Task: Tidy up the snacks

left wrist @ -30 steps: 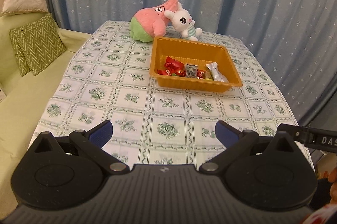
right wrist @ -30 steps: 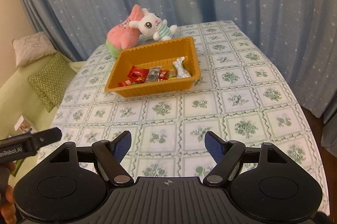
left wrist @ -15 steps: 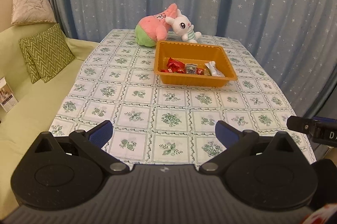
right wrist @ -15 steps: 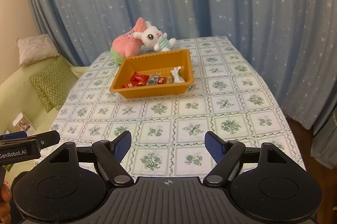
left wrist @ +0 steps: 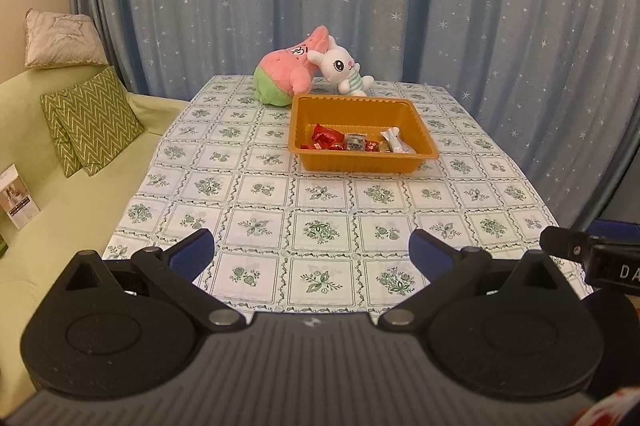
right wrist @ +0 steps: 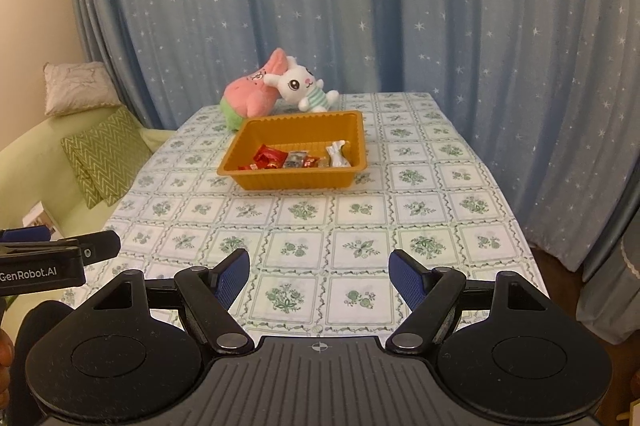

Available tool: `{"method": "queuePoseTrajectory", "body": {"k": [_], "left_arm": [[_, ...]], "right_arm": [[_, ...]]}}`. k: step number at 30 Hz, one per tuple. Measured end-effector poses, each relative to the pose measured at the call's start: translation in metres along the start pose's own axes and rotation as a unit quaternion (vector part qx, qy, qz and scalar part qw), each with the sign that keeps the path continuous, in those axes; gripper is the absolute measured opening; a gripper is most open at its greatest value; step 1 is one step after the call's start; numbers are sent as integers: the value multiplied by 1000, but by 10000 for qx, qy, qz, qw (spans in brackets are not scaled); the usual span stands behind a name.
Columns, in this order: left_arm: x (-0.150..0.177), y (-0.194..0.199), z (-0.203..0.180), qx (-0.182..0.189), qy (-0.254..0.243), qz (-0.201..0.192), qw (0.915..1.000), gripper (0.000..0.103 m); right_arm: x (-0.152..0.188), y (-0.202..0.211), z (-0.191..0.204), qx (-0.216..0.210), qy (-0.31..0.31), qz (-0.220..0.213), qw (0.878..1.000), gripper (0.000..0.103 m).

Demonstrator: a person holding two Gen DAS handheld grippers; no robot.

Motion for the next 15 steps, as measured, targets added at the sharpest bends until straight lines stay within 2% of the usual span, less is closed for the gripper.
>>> {"method": "queuePoseTrajectory", "body": {"k": [15], "left_arm": [[1, 3, 4, 10, 34, -11, 10000, 103]], "right_arm": [[2, 1, 0, 22, -15, -85, 10000, 76]]}}
Point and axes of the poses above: each gripper's, at about its wrist camera, not at the fingertips, and y roughly against the way its jaws point, z to its left, x to its underside, the point moved 8 cm from there along -y, roughly the way its jaws point, and after that the axes turned 13 degrees about z, right-handed, at the moved point
